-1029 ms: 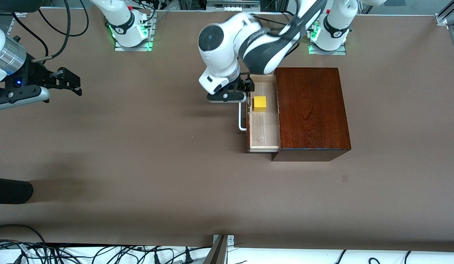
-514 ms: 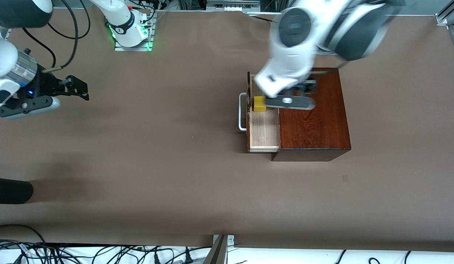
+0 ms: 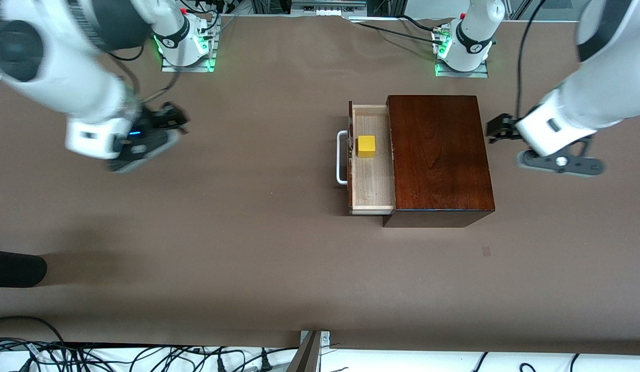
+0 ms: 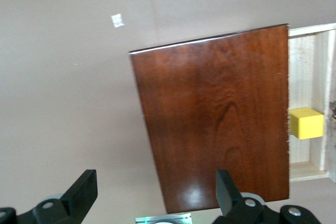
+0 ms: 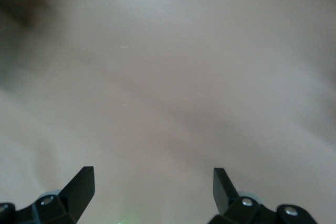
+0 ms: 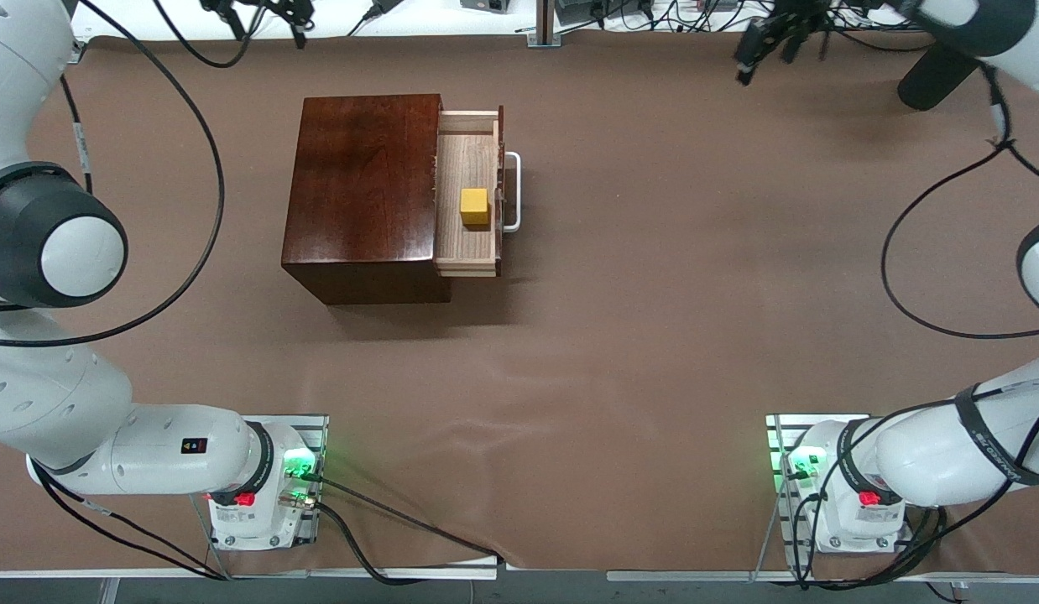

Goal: Open drawer, take yellow block, close drawer

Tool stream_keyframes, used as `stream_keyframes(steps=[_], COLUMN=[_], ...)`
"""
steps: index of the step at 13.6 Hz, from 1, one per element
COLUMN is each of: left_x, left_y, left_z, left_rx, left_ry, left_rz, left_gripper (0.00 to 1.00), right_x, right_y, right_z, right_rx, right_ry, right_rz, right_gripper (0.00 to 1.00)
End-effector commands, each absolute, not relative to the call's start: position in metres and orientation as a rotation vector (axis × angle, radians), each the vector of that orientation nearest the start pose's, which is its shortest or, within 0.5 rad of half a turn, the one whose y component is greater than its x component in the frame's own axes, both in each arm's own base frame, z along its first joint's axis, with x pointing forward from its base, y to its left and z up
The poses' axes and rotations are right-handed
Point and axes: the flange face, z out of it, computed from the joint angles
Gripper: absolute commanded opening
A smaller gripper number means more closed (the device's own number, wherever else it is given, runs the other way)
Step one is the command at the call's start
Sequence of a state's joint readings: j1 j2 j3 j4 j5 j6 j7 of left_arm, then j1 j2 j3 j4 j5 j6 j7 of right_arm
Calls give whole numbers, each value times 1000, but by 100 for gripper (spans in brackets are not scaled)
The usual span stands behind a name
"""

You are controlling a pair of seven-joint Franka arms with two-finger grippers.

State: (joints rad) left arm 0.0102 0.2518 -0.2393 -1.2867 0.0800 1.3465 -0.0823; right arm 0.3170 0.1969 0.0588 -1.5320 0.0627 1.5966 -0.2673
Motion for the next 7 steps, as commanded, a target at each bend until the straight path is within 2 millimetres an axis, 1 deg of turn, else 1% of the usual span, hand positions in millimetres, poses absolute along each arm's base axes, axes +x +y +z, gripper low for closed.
stream_keyframes(steps=[1,2,3,4,5,7], left_x=[559,549,543,543,545,549], left_y=[-80,-73,-73,-71,-63,-64], left_z=[609,608,607,601,600,600], left_rx=[-3072,-3073,-3073,-3079,-3106,-3164], left_ry=[157,142,154,137,120,106], left_rz=[40,-61,-94,-71,-64,-41], left_gripper=[100,100,100,100,100,100], right_x=[536,528,522,522,520,506], right_y=[322,360,398,423,445,490], right_z=[508,508,505,501,493,483], right_rx=[-2759,-2704,-2657,-2624,-2584,-2508], right_ry=[-1277,-1390,-1485,-1537,-1598,-1712], right_rz=[242,192,141,115,109,74], right_gripper=[100,100,100,100,100,100])
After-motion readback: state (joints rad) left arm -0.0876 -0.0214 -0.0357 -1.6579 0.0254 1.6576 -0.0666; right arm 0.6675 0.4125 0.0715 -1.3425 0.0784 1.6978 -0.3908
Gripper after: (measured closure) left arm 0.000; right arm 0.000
